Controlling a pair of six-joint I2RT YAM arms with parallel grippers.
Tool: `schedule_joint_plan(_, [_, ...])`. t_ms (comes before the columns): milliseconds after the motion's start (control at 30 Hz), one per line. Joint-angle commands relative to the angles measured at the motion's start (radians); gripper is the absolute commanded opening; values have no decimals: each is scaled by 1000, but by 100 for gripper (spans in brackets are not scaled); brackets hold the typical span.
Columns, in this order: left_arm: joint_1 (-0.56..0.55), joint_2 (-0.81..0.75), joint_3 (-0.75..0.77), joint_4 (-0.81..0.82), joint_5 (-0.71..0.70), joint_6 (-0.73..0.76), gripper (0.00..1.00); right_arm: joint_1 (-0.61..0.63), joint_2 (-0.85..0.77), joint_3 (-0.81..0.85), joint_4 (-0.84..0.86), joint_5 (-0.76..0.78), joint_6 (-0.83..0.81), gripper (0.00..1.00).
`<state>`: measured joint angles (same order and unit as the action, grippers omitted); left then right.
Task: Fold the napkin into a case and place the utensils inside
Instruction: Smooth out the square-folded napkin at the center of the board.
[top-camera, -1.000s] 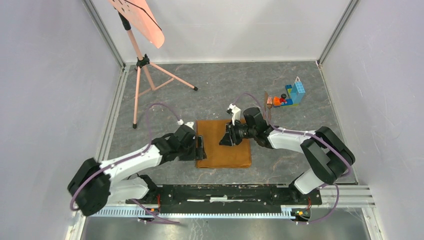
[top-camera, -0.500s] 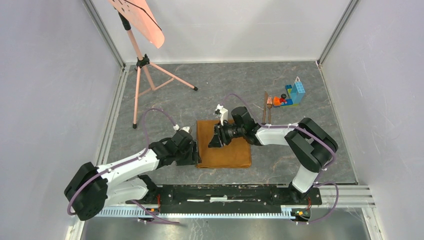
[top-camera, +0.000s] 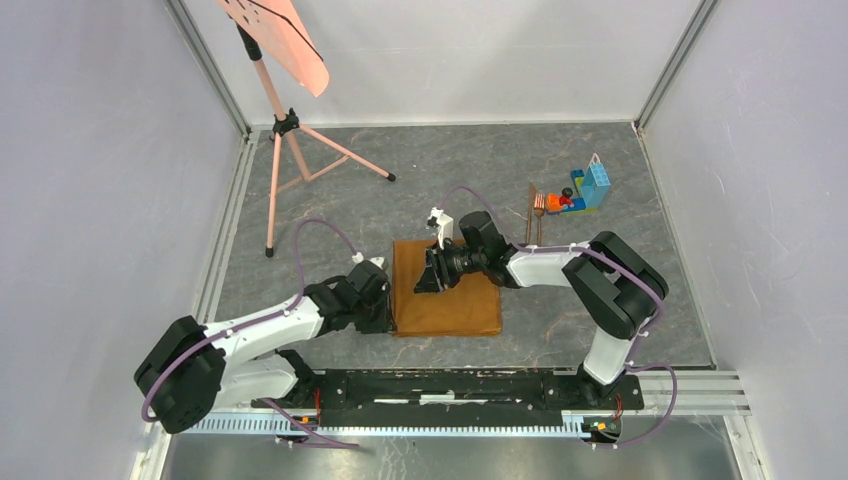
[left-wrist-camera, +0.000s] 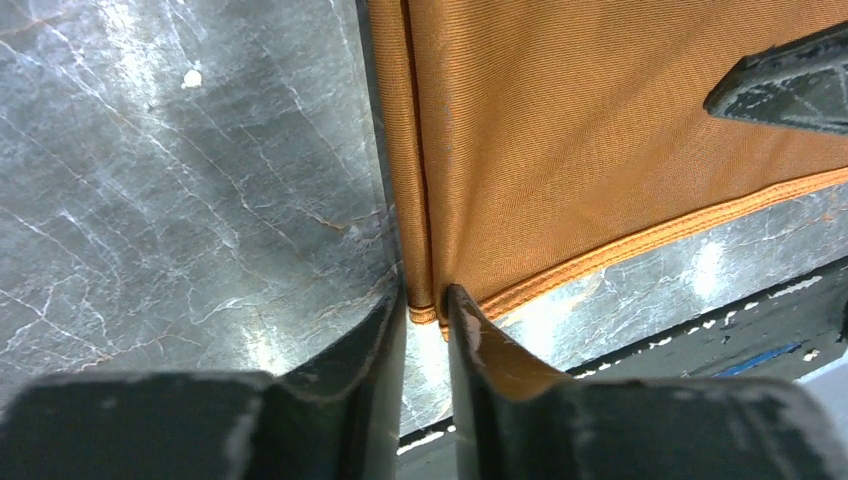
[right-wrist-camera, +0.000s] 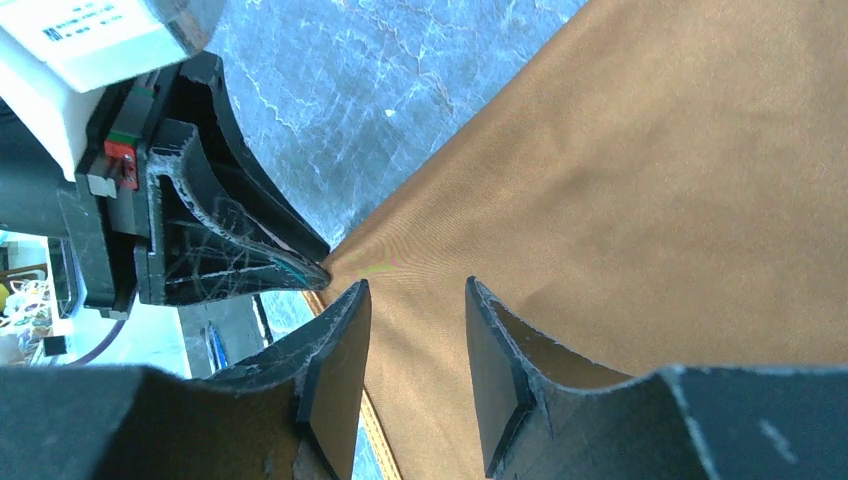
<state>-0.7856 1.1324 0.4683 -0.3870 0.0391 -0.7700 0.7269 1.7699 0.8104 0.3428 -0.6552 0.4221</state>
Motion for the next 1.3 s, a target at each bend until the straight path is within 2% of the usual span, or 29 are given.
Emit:
schedule_joint_plan(0, [2, 11, -4, 16, -35, 12, 25, 12, 19, 58, 35, -10, -13, 46])
schedule_joint_plan(133, [2, 11, -33, 44, -36, 0, 11, 16, 42, 85, 28, -10, -13, 46])
schedule_joint_plan(233, [2, 13, -41, 60, -33, 4, 9, 18, 55, 93, 31, -9, -9, 46])
schedule_joint_plan(300, [2, 7, -44, 63, -36, 6, 2, 21, 61, 96, 39, -10, -4, 46])
schedule_joint_plan(567, [1, -20, -84, 60, -79, -52, 2, 44, 89, 116, 81, -13, 29, 47])
schedule_joint_plan(833, [2, 2, -109, 122, -51, -94, 2, 81, 182, 113, 261, -24, 149, 48])
schedule_joint_plan(1033, [2, -12, -130, 116, -52, -98, 2, 70, 263, 206, 236, 20, 120, 48])
schedule_joint_plan(1267, [2, -28, -157, 119, -53, -114, 2, 18, 369, 307, 298, 29, 148, 50])
